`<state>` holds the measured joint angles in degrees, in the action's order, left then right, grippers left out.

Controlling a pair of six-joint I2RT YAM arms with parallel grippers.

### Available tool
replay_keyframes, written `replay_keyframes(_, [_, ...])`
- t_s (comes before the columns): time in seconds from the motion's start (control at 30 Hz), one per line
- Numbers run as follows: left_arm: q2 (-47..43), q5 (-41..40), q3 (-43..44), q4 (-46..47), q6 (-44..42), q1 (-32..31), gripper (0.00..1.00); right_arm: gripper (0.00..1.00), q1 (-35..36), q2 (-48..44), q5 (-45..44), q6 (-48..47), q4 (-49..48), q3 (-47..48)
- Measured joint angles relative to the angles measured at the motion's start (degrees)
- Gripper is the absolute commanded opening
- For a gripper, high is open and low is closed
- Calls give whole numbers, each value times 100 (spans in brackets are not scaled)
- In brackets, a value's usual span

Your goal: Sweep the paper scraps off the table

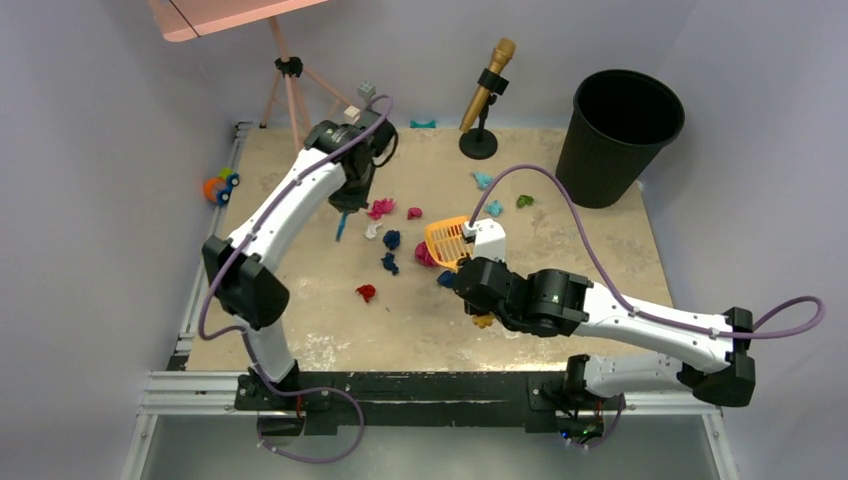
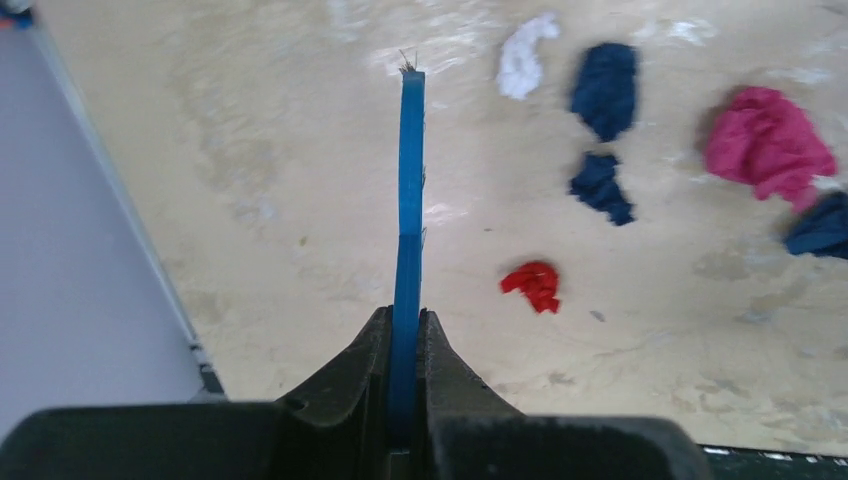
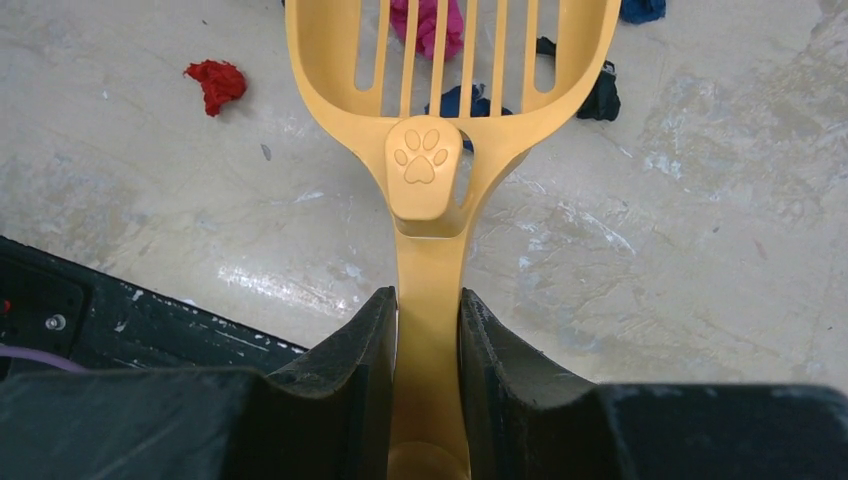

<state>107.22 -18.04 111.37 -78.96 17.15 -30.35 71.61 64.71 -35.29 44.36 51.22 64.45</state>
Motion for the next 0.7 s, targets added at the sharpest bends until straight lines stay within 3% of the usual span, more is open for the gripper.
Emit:
replay_keyframes(0.2, [-1104,-1362,-1176,-538,964,197,0,0,0,-326,-2,0,-114,-345])
replay_keyframes(0.3, [-1377,-1652,-1989,-739,1563,271,0,0,0,-446,-42,-2,-151,-503])
replay_keyframes(0.5, [-2050,-1176,-3296,-796,2507,264,0,0,0,-507,-190,-37,-269,-763])
replay_keyframes(0.7, [-2350,-479,-3434,-988,3254,-55,0,0,0,-280,-501,-120,-422,-946])
